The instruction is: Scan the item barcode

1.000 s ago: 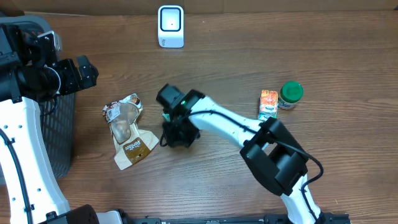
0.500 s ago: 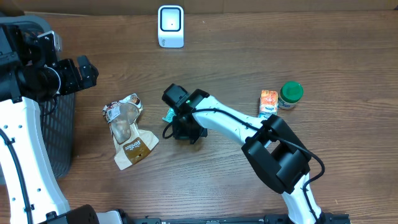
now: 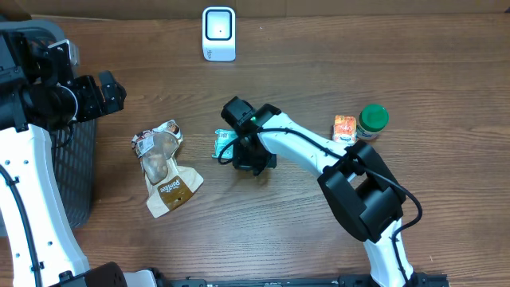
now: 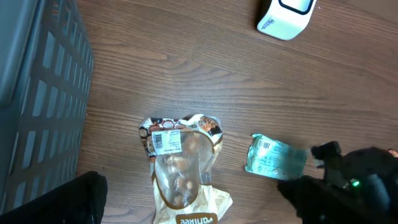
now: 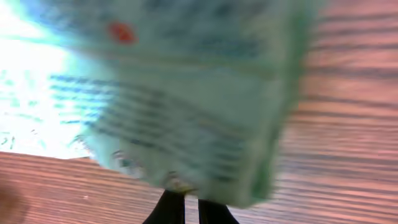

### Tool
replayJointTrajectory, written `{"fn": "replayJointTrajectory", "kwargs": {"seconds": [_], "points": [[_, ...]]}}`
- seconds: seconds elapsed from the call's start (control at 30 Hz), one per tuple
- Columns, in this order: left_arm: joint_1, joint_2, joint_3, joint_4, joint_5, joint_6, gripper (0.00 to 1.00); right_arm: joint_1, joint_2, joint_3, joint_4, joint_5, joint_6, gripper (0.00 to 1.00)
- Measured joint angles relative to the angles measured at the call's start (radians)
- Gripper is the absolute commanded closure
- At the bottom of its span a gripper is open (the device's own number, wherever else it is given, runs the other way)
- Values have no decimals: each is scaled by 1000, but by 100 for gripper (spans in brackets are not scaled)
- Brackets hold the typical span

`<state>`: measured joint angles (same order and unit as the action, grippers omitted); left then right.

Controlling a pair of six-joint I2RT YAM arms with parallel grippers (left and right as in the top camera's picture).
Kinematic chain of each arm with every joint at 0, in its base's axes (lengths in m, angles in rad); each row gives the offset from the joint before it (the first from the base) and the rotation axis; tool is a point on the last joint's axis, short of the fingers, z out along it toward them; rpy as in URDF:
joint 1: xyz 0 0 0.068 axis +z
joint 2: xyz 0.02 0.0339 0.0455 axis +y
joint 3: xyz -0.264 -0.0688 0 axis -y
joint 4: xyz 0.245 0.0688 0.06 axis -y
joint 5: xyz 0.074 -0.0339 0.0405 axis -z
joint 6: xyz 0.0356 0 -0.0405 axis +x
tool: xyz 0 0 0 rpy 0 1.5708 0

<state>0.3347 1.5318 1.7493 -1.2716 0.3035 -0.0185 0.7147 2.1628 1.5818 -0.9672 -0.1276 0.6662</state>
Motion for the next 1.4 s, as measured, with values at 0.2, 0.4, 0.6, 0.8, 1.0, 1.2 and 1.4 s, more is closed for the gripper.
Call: {"fn": "replayJointTrajectory", "kwargs": {"seconds": [0.2,0.4,0.6,0.8,1.0,1.2,1.4], "points": [[0,0,0,0,0,0,0,-110,-86,14,-38,-74,-122,79],[0,0,0,0,0,0,0,-256,-236,33,-73,-155,-235,59],[0,0,0,0,0,0,1,-385,-248,49,-76,-246,-369,41],[0,0,0,0,0,0,1,-372,-192,48,-45,-286,-431,35],[0,0,0,0,0,0,0,-364,-119,47,-14,-342,-443,35],[0,0,0,0,0,0,0,-358,-61,45,26,-397,-449,36],[0,0,0,0,0,0,1,-331,-55,19,98,-416,-440,39]]}}
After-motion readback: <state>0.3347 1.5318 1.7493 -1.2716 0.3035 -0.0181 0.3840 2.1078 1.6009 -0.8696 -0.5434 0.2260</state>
